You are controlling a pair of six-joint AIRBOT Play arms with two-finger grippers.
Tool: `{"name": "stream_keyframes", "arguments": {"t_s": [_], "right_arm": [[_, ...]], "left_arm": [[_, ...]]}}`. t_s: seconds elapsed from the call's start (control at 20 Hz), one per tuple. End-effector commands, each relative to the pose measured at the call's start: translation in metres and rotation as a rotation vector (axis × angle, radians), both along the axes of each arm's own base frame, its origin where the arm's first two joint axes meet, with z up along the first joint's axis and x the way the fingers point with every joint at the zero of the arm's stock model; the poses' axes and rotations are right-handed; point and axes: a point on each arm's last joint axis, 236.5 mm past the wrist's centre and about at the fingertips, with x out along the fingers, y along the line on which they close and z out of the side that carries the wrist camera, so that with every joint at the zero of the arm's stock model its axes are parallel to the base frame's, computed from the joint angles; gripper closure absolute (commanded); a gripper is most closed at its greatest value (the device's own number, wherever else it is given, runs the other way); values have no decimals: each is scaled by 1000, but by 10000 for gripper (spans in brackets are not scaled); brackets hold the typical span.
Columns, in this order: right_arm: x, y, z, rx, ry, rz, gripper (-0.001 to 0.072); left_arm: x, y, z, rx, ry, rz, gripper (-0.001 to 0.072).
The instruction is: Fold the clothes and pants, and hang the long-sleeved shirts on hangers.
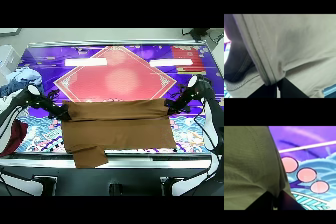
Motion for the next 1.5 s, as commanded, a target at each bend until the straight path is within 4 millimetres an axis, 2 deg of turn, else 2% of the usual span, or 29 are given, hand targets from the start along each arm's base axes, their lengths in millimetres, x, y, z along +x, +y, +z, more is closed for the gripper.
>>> {"name": "stream_keyframes", "arguments": {"t_s": [0.0, 0.05, 0.1, 0.15, 0.2, 0.3, 0.35, 0.4, 0.5, 0.6, 0.65, 0.7, 0.8, 1.05, 1.2, 1.35, 1.45], "right_arm": [[1, -2, -1, -10, -5, -1, 662], [1, -2, 0, -10, -7, -4, 562], [-1, -3, 6, -11, 2, 11, 352], [-4, -7, 16, -11, 9, 42, 234], [-9, -14, 29, -4, 17, 50, 196], [-27, -36, 48, 16, 46, -35, 161], [-40, -45, 52, 34, 64, -83, 161], [-58, -53, 51, 45, 85, -130, 160], [-96, -58, 36, 55, 109, -196, 160], [-131, -52, 17, 68, 127, -207, 159], [-145, -46, 10, 73, 146, -190, 159], [-156, -39, 6, 90, 164, -171, 159], [-165, -29, 2, 123, 185, -175, 161], [-153, -12, 5, 198, 146, -204, 162], [-154, -11, 6, 203, 153, -203, 162], [-156, -10, 6, 206, 160, -202, 162], [-156, -10, 6, 206, 160, -202, 162]], "left_arm": [[-2, -3, -4, -5, 18, -4, 675], [-1, -6, -1, -23, 15, 4, 574], [1, -4, 6, -32, 12, 7, 359], [5, 2, 16, -36, 2, 9, 201], [8, 11, 29, -40, -16, 12, 187], [6, 30, 54, -42, -46, 43, 187], [-6, 35, 61, -43, -36, 49, 188], [-25, 37, 60, -36, -21, 35, 188], [-84, 31, 37, -22, 34, 13, 189], [-142, 19, 11, -26, 65, 24, 193], [-164, 11, 6, -43, 63, 24, 193], [-176, 4, 4, -59, 45, 30, 193], [-181, -8, 4, -93, -15, 67, 193], [-203, -31, -13, -123, 23, 47, 193], [-199, -44, -20, -115, -2, 23, 216], [-188, -43, -29, -82, -27, 58, 218], [-193, -46, -32, -83, -5, 44, 256]]}}
